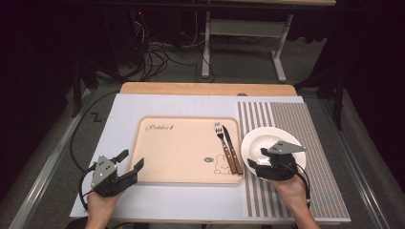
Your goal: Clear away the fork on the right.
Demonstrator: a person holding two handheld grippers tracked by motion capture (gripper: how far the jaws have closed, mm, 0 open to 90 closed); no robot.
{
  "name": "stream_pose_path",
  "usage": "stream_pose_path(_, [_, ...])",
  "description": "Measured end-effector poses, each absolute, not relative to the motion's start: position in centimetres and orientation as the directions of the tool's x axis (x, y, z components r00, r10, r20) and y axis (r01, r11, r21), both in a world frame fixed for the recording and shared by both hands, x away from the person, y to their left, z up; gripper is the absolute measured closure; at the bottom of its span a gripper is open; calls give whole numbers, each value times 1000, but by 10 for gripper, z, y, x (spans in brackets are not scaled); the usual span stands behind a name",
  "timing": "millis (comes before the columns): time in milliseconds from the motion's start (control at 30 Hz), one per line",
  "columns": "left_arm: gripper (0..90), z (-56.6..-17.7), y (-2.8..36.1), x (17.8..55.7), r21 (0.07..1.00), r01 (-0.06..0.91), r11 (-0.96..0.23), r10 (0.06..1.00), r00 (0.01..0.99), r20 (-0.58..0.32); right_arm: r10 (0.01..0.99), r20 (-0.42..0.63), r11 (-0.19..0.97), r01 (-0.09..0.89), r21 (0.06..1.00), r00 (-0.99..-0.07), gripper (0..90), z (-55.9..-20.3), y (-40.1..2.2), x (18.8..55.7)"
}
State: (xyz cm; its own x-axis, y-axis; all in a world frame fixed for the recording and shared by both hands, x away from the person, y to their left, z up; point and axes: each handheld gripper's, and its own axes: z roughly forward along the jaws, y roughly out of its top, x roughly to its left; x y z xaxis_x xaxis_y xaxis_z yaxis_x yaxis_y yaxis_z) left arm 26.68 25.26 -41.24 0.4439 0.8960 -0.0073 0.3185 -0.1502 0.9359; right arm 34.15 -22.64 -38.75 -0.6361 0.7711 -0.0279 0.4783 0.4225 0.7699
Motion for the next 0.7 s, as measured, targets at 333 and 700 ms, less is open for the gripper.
stream_pose_path(333, [354,-413,252,266,935,321,-154,889,458,-11,788,-19,377,458,805,-616,301,-391,-241,334])
stream_pose_path(700, [373,-413,253,266,931,329,-157,882,470,-18,815,15,290,430,855,-579,236,-397,-266,323])
